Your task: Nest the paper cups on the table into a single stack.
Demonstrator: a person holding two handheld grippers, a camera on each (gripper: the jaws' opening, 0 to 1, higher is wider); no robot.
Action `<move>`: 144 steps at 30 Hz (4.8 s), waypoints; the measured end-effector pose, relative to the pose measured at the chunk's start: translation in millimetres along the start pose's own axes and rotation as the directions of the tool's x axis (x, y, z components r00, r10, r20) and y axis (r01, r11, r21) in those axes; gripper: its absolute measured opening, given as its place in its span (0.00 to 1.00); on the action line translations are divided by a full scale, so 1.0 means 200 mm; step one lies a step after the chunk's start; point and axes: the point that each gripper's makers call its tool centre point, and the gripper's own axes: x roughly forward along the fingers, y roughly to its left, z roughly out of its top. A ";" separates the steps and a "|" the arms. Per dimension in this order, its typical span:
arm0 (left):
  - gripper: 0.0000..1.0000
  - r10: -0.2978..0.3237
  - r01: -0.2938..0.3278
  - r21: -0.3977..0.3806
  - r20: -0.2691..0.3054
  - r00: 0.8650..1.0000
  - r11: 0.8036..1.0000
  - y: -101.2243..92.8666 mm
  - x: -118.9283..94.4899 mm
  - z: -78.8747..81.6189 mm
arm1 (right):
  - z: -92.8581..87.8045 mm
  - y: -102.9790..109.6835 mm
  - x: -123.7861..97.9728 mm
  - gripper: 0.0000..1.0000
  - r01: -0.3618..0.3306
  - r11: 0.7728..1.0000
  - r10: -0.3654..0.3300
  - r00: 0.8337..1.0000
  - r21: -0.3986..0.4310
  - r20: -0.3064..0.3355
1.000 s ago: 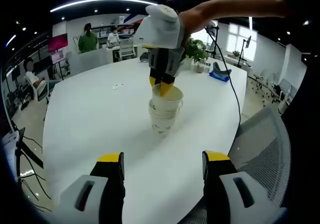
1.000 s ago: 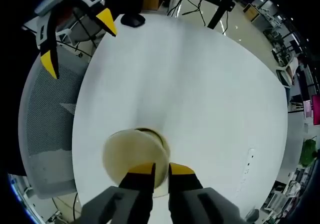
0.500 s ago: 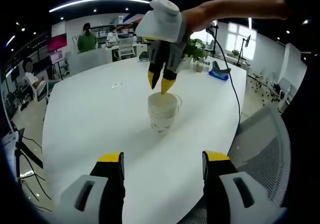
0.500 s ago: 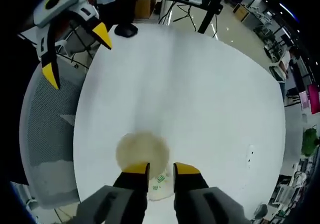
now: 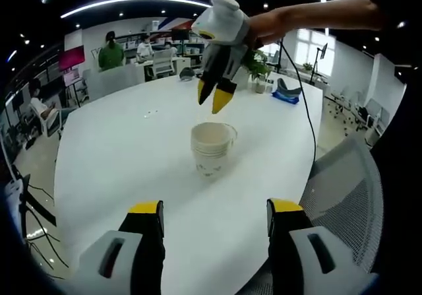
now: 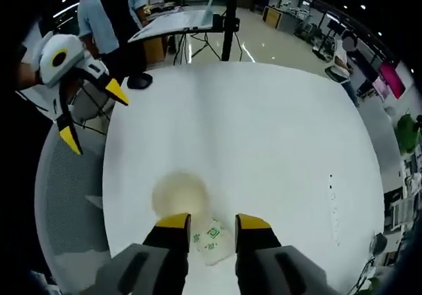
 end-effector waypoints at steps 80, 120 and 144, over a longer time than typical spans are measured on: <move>0.62 0.073 -0.077 -0.034 -0.111 0.991 0.996 -0.05 0.02 -0.06 | -0.38 0.16 0.37 0.33 -0.334 0.900 0.165 0.856 0.281 0.490; 0.62 0.065 -0.068 -0.041 -0.079 0.995 0.997 -0.05 -0.01 -0.05 | -0.29 0.19 0.30 0.00 -0.287 0.891 0.109 0.887 0.353 0.449; 0.62 0.029 -0.029 -0.050 -0.014 0.999 0.998 -0.01 0.02 -0.05 | -0.30 0.17 0.01 0.00 -0.156 0.961 0.107 0.971 0.227 0.215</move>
